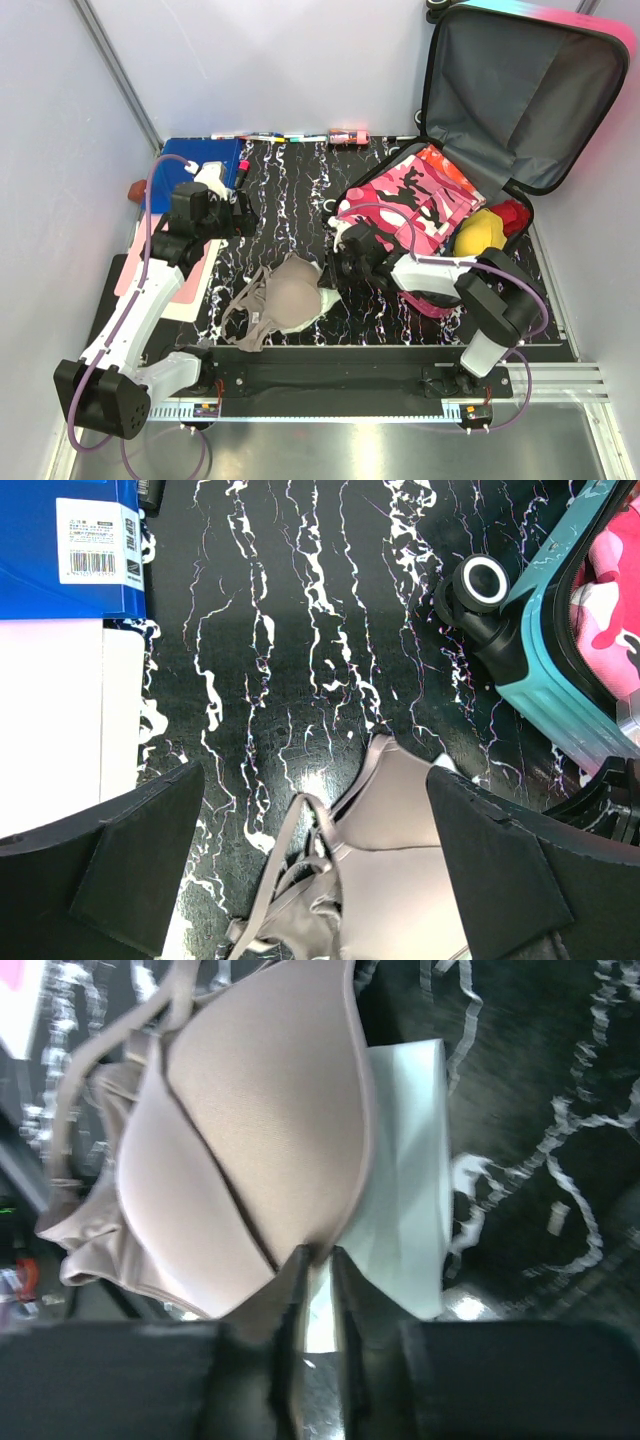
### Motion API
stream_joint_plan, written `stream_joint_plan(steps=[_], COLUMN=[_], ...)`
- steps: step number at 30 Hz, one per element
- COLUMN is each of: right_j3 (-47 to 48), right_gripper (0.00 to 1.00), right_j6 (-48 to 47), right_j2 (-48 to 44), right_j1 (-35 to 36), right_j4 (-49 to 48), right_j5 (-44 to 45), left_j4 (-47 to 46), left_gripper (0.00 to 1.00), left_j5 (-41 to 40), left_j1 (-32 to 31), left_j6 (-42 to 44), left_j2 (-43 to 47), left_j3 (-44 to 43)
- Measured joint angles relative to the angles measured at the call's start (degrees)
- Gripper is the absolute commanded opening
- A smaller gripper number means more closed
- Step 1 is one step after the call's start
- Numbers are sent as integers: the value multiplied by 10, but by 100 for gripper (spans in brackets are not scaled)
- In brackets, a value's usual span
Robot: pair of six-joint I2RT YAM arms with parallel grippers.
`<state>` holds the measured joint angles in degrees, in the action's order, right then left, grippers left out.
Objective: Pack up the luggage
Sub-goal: Pick up the clothes at the center of the board.
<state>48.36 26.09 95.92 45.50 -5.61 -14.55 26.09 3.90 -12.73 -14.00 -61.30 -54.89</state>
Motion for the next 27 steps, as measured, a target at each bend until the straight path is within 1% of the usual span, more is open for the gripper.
stream_joint_plan(steps=[1,2,3,10,16,17,18,19,21,22,24,25,27], right_j3=[-1,-1,-1,-2,-2,-2,-2,-2,-2,-3,-8,-15,-27], right_gripper=[12,5,0,0,0,3,9,26,37,49,55,60,61], right_j6=[5,9,13,27,32,33,33,33,40,40,45,45,50], right_j2=[2,4,6,5,-28,-33,-37,-39,-39,-39,-39,-39,-39], right_j1=[0,0,0,0,0,0,0,0,0,0,0,0,1], right_j4=[-11,-20,-30,-58,-60,-63,-68,-71,-72,-72,-75,-75,-76], right_j5=[-7,-15,-21,-44,-58,-61,-63,-66,-72,-76,-80,-83,-87], left_j4=[0,0,0,0,0,0,0,0,0,0,0,0,0], left_gripper=[99,99,99,99,99,99,99,99,99,99,99,99,99], left_j5=[0,0,0,0,0,0,0,0,0,0,0,0,0], left_j1=[0,0,0,0,0,0,0,0,0,0,0,0,0], left_j6=[0,0,0,0,0,0,0,0,0,0,0,0,0], left_j2=[0,0,0,0,0,0,0,0,0,0,1,1,1], left_j3=[0,0,0,0,0,0,0,0,0,0,0,0,0])
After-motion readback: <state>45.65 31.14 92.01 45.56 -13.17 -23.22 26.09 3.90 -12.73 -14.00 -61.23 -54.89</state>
